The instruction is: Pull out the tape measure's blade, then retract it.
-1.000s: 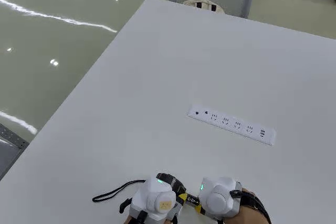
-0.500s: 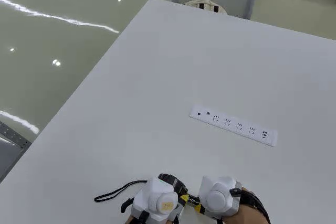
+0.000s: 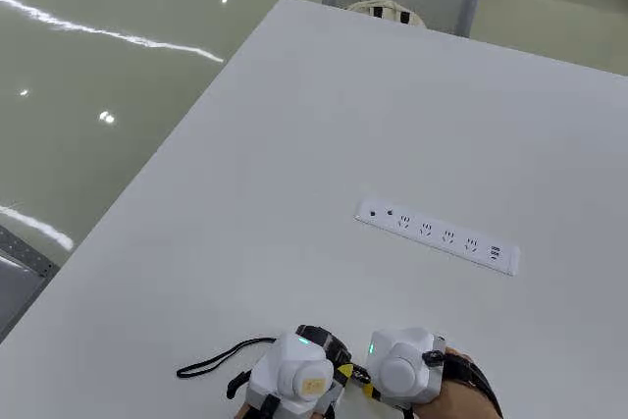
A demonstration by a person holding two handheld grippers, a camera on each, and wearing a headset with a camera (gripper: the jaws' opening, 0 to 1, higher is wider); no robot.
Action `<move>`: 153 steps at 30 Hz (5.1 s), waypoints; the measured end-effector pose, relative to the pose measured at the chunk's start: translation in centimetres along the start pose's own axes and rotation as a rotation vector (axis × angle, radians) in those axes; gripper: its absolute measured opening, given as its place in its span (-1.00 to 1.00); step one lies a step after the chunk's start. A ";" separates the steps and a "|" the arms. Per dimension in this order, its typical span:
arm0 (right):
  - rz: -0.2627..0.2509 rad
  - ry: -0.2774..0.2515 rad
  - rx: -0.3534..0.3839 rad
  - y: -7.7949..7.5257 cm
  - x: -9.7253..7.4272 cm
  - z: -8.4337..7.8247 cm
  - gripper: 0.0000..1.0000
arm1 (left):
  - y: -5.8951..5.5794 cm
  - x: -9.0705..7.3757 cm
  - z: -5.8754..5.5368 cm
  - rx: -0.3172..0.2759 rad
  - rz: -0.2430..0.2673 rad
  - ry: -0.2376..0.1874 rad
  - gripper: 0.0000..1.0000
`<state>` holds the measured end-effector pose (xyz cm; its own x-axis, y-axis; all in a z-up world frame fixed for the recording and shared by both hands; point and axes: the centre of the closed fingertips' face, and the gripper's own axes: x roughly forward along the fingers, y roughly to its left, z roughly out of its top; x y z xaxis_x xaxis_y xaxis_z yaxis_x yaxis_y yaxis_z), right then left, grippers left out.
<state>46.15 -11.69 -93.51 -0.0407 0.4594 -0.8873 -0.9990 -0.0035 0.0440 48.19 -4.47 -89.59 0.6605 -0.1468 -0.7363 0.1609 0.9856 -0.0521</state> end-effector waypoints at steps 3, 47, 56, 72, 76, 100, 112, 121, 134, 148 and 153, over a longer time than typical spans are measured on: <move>0.001 -0.001 -0.003 0.0 -0.1 0.1 -0.74 | 0.0 0.0 0.0 -0.002 0.001 0.001 0.10; 0.020 -0.001 -0.083 -0.1 0.4 0.9 -0.75 | 0.0 0.0 0.0 0.004 0.000 -0.003 0.08; 0.022 0.004 -0.091 -0.1 0.5 1.2 -0.75 | 0.0 0.0 0.1 0.004 0.000 -0.003 0.08; 0.022 0.010 -0.080 -0.2 0.8 1.4 -0.75 | 0.0 0.0 0.2 0.003 -0.001 -0.001 0.08; 0.021 0.008 -0.072 -0.2 0.8 1.5 -0.75 | 0.0 0.0 0.2 0.003 -0.001 -0.001 0.08; 0.003 0.003 -0.043 -0.3 0.7 1.5 -0.73 | 0.1 0.0 0.0 0.017 0.001 0.004 0.14; -0.008 0.000 -0.023 -0.4 0.7 1.5 -0.71 | 0.2 0.0 -0.2 0.001 0.000 0.002 0.17; -0.018 0.003 0.000 -0.3 1.0 1.3 -0.65 | 0.0 -0.1 -0.1 0.001 -0.007 -0.002 0.23; -0.048 -0.023 0.063 -0.3 0.5 1.3 -0.55 | -0.1 -0.4 -0.3 -0.002 -0.009 -0.002 0.34; -0.100 -0.066 0.141 -0.5 -0.7 1.4 -0.43 | 0.4 -1.3 0.1 -0.009 0.002 -0.013 0.45; -0.108 -0.077 0.162 -0.3 -1.0 1.3 -0.42 | 0.5 -1.5 0.0 -0.001 0.007 -0.010 0.50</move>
<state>46.54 -11.01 -92.04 0.0739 0.5162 -0.8533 -0.9815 0.1892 0.0295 47.26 -3.76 -88.55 0.6686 -0.1403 -0.7302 0.1554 0.9867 -0.0473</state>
